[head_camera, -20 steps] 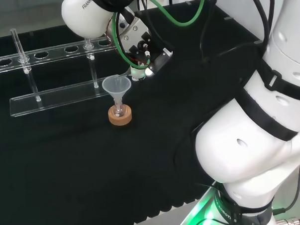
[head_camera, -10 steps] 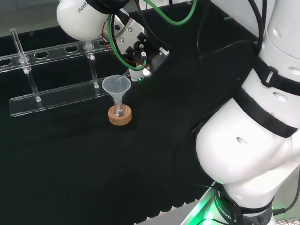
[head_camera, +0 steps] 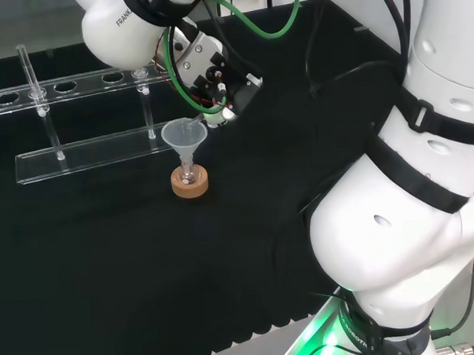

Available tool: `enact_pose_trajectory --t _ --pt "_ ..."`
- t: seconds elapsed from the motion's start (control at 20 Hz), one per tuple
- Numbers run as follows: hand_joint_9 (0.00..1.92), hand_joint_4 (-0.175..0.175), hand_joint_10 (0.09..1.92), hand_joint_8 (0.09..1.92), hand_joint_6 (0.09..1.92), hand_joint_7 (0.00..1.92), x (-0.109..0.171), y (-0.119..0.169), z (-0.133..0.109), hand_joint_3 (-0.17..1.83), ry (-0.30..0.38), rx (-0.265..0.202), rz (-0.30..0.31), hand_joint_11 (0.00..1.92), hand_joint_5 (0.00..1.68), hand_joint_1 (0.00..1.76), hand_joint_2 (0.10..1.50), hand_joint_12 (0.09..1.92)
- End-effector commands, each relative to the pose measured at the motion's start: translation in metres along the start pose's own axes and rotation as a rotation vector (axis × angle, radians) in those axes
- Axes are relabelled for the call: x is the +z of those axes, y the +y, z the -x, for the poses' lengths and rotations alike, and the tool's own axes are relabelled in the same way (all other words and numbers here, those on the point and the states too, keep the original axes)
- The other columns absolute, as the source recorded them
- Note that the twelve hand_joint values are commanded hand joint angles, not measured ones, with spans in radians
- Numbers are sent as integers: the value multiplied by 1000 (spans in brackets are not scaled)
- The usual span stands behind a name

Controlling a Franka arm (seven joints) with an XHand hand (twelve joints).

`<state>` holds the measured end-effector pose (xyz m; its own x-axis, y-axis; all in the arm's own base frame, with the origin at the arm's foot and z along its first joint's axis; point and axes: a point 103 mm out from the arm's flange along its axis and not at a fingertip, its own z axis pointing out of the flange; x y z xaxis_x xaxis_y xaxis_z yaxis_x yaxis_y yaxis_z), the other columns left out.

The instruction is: Pour all the NaCl from the weighing funnel into the round-bottom flask.

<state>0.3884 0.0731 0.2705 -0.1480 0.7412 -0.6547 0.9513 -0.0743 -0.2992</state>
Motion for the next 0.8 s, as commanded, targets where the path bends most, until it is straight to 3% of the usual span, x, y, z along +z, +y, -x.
enact_pose_trajectory --t 0.05,0.55,0.8 --pt "970 175 363 635 749 662 -2 1 0 670 -35 5 -1 711 1234 1113 666 1100" --pt "972 175 358 635 749 660 -1 2 0 670 -107 18 -12 712 1234 1113 666 1098" --pt "972 175 356 635 748 659 -2 2 0 670 -111 22 -15 713 1234 1113 666 1097"
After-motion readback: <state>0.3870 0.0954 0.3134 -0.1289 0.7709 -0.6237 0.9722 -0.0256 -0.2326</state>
